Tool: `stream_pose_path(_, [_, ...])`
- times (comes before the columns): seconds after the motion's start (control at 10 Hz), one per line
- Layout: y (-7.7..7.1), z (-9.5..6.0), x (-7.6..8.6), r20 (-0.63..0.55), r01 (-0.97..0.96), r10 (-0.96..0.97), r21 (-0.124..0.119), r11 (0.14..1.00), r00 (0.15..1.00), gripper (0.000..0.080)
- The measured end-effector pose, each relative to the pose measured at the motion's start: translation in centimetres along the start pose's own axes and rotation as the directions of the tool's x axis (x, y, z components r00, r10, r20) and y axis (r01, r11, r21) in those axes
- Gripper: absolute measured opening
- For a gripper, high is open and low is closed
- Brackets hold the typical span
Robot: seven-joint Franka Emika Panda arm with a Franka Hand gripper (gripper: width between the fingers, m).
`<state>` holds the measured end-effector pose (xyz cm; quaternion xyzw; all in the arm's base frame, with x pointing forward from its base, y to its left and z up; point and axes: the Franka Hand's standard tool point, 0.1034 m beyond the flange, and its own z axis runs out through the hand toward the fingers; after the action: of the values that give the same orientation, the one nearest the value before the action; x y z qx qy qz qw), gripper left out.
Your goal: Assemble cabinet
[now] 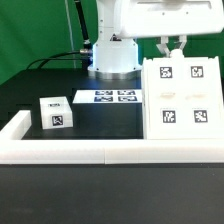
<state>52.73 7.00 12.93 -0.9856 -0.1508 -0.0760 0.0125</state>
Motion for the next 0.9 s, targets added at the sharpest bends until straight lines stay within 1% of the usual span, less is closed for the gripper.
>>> stream_pose_path(0.1, [-0.1,0.0,0.4,0.002,0.003,-0.003,0.002,1.000,1.000,0.0002])
stream_pose_path(0.2, [-0.1,0.2,0.1,0.008,0.002,-0.003,0.003,1.000,1.000,0.0002])
stream_pose_path(0.5, [-0.1,0.3,0.0,0.011,0.003,-0.003,0.004,1.000,1.000,0.0002])
stream_pose_path(0.8, [0.7,-0.2,-0.2,0.011,0.029,-0.029,0.001,1.000,1.000,0.0002])
stream_pose_path(0.9, [1.0,-0.5,-0.1,0.019,0.030,-0.030,0.003,1.000,0.999,0.0002])
